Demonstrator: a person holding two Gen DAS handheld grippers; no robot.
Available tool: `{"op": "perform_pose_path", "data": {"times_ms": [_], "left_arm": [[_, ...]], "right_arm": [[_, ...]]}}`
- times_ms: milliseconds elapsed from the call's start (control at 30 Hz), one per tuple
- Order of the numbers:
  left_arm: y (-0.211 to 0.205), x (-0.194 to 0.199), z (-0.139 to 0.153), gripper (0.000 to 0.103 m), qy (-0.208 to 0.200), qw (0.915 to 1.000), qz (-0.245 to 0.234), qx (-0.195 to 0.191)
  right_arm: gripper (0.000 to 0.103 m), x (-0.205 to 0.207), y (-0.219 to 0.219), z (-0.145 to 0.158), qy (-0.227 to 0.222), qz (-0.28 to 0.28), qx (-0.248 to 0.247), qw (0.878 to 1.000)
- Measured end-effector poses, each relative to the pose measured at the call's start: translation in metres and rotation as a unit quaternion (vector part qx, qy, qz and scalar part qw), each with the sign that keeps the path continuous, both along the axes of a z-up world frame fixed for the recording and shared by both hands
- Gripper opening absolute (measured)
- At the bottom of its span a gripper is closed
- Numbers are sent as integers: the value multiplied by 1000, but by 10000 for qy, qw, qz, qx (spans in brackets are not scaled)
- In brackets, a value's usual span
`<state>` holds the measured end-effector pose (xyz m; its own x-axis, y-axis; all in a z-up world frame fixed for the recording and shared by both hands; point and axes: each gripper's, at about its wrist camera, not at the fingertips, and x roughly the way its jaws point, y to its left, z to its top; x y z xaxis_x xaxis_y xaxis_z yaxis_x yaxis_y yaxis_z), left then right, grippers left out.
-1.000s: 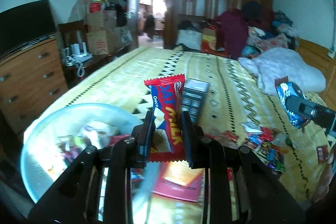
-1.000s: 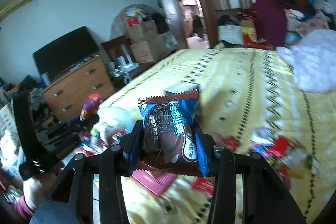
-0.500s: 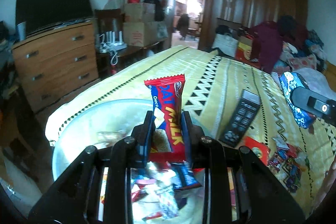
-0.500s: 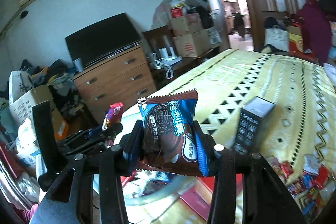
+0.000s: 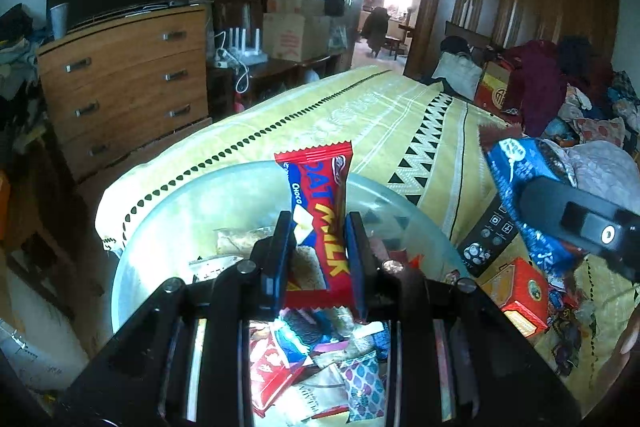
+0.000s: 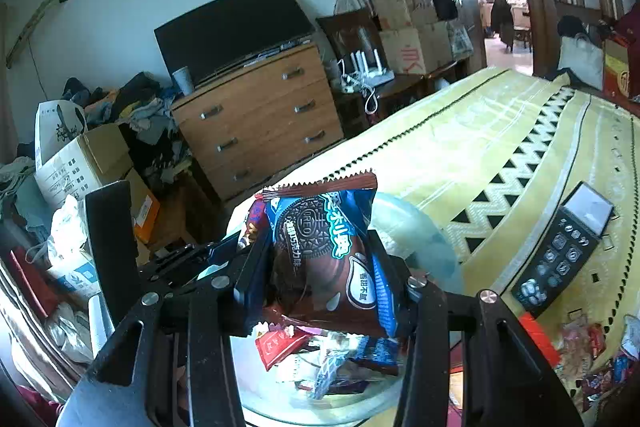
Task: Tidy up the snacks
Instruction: 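Carry both packets over the clear basin with both tools, then open both tools to drop the packets into the basin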
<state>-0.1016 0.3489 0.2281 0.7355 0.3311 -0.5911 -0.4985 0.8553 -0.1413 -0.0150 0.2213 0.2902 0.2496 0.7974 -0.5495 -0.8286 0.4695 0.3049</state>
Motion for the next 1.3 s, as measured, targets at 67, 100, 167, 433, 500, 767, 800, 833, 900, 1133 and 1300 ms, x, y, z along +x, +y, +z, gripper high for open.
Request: {"op": "perform_pose_path", "data": {"times_ms": [67, 100, 167, 433, 500, 767, 800, 833, 900, 1133, 1300], "left_arm": [[3, 0, -2, 27, 14, 10000, 16, -33], [4, 0, -2, 27, 21, 10000, 21, -45], [5, 0, -3, 27, 21, 10000, 29, -68], [7, 0, -3, 27, 29, 9999, -11, -106], [9, 1, -3, 27, 33, 9999, -14, -112], [9, 1, -3, 27, 42, 9999, -26, -118], [9, 2, -3, 27, 45, 9999, -28, -119], [8, 2, -4, 27, 46, 9999, -34, -121], [8, 2, -4, 27, 46, 9999, -33, -120], [8, 3, -3, 27, 50, 9999, -31, -132], [7, 3, -5, 27, 68, 9999, -30, -139]], "right_arm": [[48, 1, 3, -4, 73, 21, 5, 10000], [48, 2, 5, -4, 91, 20, 5, 10000], [48, 4, 6, -7, 122, 20, -7, 9999], [48, 10, 7, -10, 168, 3, 0, 9999], [48, 11, 7, -10, 181, -2, -4, 9998], [48, 11, 8, -12, 195, -8, 0, 9998], [48, 11, 8, -12, 193, -9, -2, 9998], [48, 11, 8, -12, 192, -7, -2, 9998], [48, 11, 8, -13, 192, -3, -4, 9998], [48, 10, 8, -13, 206, -14, -7, 9998], [48, 7, 9, -16, 214, -4, -19, 9998]]}}
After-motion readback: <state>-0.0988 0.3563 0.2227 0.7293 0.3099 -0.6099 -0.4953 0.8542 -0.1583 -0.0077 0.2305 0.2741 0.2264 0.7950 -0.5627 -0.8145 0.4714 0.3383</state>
